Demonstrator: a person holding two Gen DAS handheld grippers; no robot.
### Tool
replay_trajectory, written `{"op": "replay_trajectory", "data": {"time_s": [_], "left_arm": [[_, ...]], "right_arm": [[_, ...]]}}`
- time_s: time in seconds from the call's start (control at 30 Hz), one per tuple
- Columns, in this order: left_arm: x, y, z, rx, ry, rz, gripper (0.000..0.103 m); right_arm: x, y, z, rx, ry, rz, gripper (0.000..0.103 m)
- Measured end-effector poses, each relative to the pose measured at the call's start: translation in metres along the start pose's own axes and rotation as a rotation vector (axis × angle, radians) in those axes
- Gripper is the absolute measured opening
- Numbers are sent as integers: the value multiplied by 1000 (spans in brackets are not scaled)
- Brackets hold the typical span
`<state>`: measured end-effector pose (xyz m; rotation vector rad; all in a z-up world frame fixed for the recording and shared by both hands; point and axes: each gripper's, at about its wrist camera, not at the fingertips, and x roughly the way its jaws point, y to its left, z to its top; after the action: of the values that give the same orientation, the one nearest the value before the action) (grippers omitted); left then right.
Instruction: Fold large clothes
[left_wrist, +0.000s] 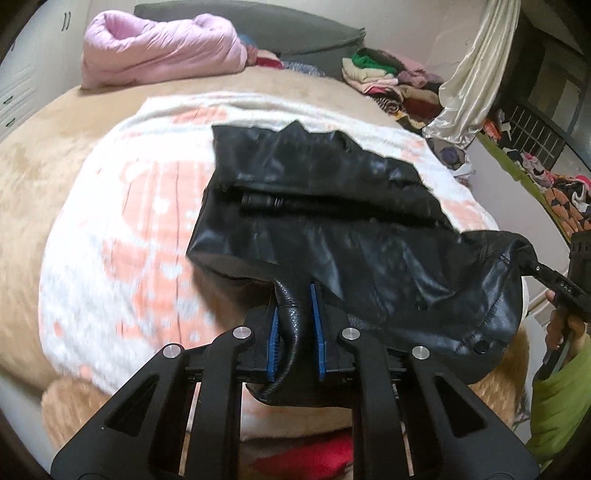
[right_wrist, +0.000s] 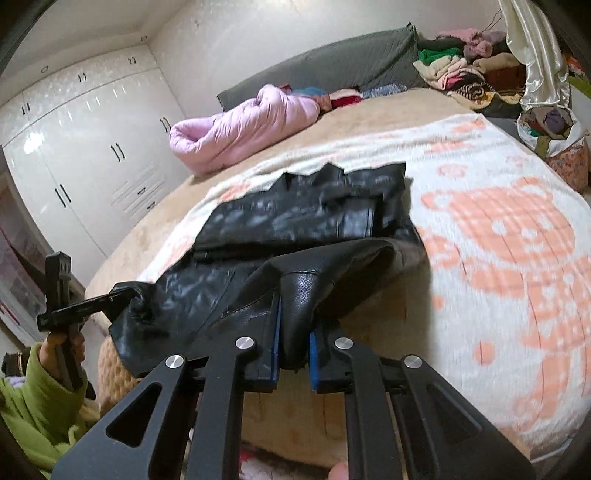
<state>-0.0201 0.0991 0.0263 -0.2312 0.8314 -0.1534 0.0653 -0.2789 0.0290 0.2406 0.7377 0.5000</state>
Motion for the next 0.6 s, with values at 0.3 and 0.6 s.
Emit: {"op": "replay_trajectory", "data": {"time_s": [0.3, 0.6], "left_arm": [[5, -1, 36, -3, -55, -19, 8], [21, 1, 73, -18, -73, -10, 8]], "right_arm": [[7, -8, 35, 24, -75, -11, 10], [22, -13, 62, 47, -109, -24, 10]]}}
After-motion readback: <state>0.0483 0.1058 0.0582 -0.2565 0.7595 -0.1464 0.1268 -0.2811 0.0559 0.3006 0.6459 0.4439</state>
